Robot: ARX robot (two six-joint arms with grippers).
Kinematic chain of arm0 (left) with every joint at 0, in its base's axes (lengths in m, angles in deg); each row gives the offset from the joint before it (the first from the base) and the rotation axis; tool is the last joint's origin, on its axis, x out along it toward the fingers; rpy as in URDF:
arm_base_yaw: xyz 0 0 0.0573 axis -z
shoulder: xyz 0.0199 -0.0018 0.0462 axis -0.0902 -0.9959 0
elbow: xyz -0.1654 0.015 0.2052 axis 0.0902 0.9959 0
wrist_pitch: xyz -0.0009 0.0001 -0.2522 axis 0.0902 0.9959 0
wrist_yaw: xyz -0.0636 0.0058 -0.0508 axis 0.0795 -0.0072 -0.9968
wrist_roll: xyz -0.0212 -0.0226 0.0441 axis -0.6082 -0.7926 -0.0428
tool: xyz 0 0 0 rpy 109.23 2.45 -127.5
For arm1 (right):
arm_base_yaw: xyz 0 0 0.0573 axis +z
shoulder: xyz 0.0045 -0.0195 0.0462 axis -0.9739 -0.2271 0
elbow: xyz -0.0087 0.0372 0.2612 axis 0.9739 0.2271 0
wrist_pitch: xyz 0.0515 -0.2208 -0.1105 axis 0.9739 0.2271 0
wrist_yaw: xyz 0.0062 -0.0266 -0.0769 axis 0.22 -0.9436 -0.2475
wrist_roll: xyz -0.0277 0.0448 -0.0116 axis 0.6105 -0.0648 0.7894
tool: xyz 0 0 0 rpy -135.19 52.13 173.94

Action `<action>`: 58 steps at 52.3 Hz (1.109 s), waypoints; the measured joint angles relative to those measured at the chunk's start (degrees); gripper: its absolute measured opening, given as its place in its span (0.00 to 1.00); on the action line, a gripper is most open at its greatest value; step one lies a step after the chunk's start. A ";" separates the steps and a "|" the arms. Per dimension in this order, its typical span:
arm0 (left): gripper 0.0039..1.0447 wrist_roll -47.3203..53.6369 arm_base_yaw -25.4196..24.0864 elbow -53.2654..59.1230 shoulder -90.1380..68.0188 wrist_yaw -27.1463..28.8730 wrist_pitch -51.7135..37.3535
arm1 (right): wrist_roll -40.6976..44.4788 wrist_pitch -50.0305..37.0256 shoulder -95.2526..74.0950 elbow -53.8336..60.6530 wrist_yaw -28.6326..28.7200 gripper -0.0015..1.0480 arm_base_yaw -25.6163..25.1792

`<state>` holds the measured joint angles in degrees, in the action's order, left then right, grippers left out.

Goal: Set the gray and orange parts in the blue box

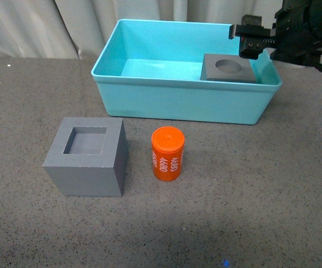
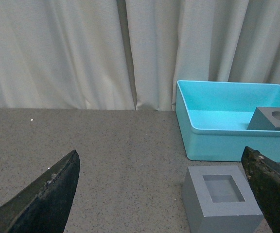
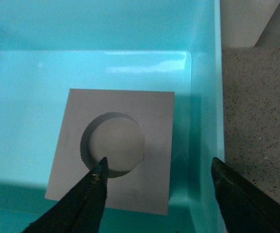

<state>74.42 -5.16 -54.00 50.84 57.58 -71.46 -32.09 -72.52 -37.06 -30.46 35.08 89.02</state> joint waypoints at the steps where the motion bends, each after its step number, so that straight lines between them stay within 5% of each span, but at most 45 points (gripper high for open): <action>1: 0.94 0.00 0.00 0.00 0.00 0.00 0.00 | 0.15 -1.07 0.87 1.01 0.00 0.62 0.00; 12: 0.94 0.00 0.00 0.00 0.00 0.00 0.00 | 2.73 -12.48 13.05 13.57 -0.74 0.92 0.61; 22: 0.94 0.00 0.00 0.00 0.00 0.00 0.00 | 10.10 -29.14 30.75 35.30 -8.39 0.91 2.23; 37: 0.94 0.00 0.00 0.00 -0.02 0.09 0.00 | 12.59 -28.15 46.75 53.42 -14.29 0.91 4.15; 44: 0.94 -12.13 9.33 -5.53 -14.38 26.56 10.95 | 12.90 -28.15 46.88 53.46 -14.51 0.91 4.15; 48: 0.94 -15.67 10.45 -6.71 -20.37 29.20 7.98 | 12.92 -28.15 46.97 53.46 -14.49 0.91 4.15; 58: 0.94 -19.04 10.99 -12.20 -38.53 23.58 -5.27 | 12.98 -28.15 47.01 53.46 -14.43 0.91 4.24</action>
<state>55.39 5.83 -66.20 12.31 81.16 -76.73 -19.10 -100.67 9.95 23.00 20.65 93.26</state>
